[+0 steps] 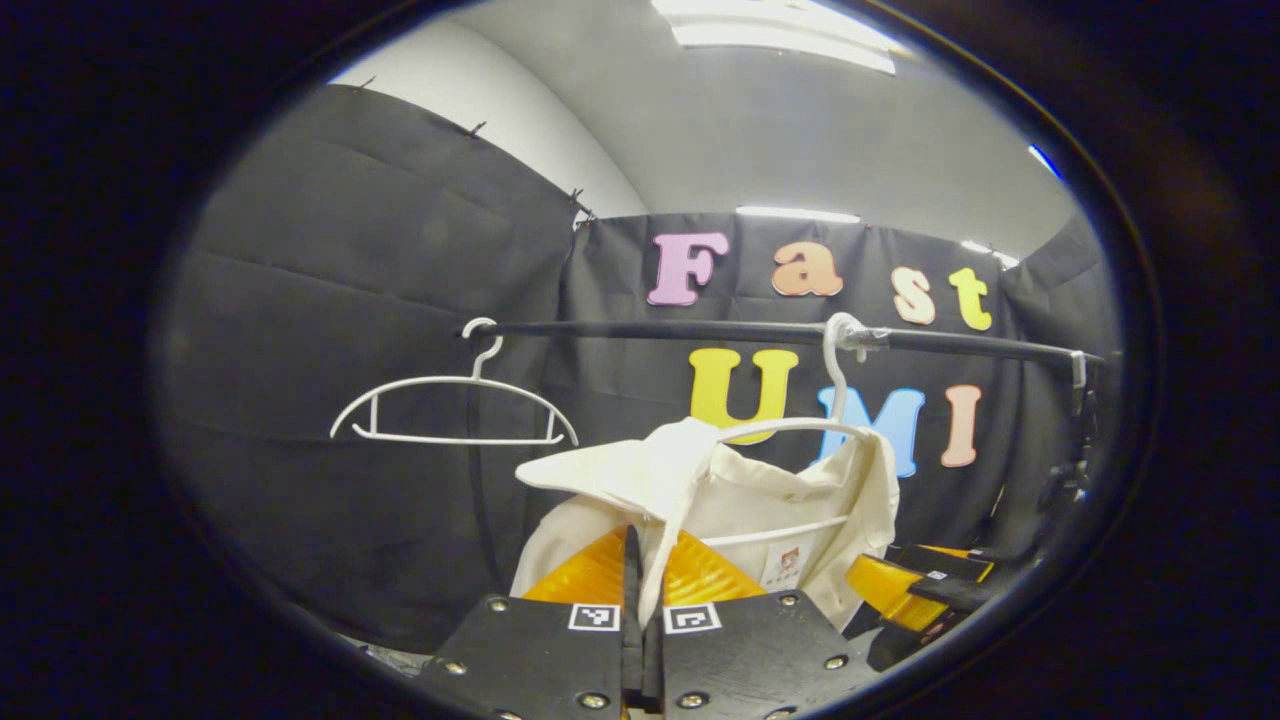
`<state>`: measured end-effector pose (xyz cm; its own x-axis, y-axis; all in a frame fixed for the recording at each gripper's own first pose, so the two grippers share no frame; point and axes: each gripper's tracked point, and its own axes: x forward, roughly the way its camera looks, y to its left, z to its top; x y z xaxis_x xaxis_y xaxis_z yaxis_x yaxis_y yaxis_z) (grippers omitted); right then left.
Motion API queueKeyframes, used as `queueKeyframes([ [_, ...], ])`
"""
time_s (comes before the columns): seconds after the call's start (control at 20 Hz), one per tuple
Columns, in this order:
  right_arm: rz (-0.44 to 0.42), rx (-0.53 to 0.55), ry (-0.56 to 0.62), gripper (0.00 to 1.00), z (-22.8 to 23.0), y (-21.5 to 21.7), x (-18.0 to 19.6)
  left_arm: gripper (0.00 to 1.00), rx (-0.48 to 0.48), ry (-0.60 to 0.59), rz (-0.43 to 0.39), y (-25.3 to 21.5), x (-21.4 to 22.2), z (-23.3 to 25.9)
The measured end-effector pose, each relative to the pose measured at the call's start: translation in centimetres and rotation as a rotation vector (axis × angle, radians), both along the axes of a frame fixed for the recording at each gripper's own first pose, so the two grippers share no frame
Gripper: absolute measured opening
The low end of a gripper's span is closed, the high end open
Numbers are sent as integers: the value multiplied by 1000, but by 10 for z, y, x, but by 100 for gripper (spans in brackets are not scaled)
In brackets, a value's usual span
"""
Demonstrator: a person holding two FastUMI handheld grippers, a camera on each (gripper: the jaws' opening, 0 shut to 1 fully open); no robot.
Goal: Grasp the clothes on the hanger with both hands and then place them into the laundry hamper below.
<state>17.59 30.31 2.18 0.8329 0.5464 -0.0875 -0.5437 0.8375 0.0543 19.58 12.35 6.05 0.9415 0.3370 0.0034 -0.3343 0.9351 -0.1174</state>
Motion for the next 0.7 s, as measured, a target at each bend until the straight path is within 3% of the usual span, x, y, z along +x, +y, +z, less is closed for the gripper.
queueKeyframes([
  [0.5,-67,-93,-73,98,-7,34,37,1,21,-15,-9,10,-13,13],
  [0.55,-69,-101,-74,92,-8,35,40,1,20,-18,-10,11,-15,15],
  [0.6,-70,-110,-78,98,-8,36,44,1,18,-21,-9,13,-16,16],
  [0.7,-68,-131,-95,95,-7,35,49,1,16,-22,-12,14,-16,16],
])
